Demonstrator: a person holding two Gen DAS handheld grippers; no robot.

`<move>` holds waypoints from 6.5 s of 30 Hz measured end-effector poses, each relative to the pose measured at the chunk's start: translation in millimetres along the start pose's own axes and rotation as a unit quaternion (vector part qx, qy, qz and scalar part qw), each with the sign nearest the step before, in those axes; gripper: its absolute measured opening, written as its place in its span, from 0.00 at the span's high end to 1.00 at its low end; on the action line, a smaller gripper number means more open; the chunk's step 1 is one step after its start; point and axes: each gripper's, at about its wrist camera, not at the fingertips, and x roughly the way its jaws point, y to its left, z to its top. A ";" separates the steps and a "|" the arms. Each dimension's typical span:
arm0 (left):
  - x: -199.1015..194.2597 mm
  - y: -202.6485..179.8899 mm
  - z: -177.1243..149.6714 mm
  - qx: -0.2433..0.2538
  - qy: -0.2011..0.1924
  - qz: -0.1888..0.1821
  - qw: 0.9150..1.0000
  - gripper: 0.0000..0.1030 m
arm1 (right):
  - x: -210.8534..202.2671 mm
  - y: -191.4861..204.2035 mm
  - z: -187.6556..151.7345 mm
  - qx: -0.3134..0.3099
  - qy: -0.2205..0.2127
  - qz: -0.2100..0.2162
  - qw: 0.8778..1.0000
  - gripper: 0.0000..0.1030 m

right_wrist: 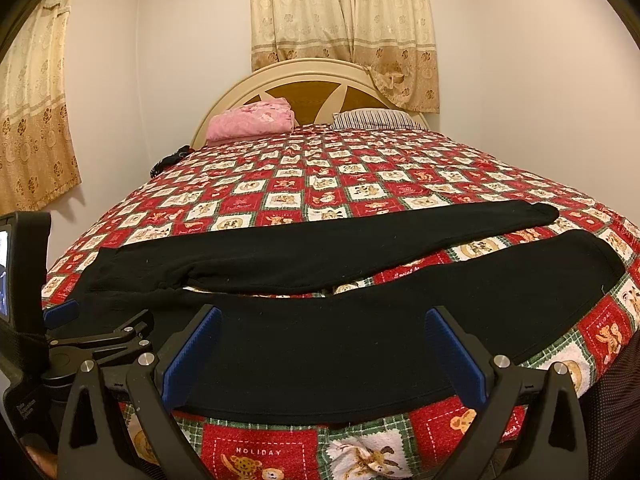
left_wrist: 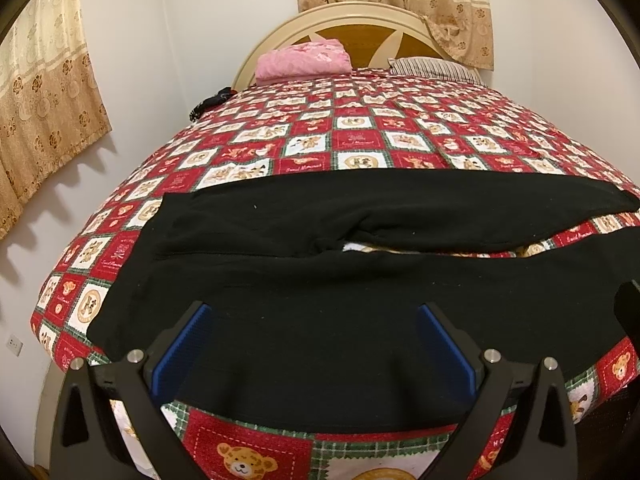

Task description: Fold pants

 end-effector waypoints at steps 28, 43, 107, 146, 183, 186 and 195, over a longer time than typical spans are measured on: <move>18.9 47.7 15.9 -0.010 0.003 0.008 1.000 0.00 | 37.6 0.1 17.1 -0.025 0.024 0.017 0.999 0.01; 169.2 222.9 108.3 -0.063 0.113 0.020 0.991 0.04 | 123.2 39.5 68.7 -0.084 0.071 0.099 0.989 0.01; 60.9 220.8 48.5 -0.095 0.034 -0.110 0.989 0.28 | 78.9 63.0 -48.4 -0.184 0.187 0.339 0.903 0.93; -8.7 337.5 -46.5 -0.208 0.015 0.129 0.969 0.15 | 110.8 376.2 1.0 -0.241 0.179 0.507 0.808 0.97; 16.7 243.0 -61.1 -0.169 0.037 0.093 0.981 0.15 | 221.9 205.3 13.8 -0.048 0.285 0.449 0.845 0.43; 15.4 245.6 -55.9 -0.170 0.031 0.099 0.980 0.15 | 241.3 203.4 16.5 -0.002 0.296 0.449 0.843 0.83; 13.3 260.7 -55.7 -0.178 0.028 0.123 0.976 0.15 | 260.7 173.4 16.3 0.081 0.271 0.449 0.848 0.93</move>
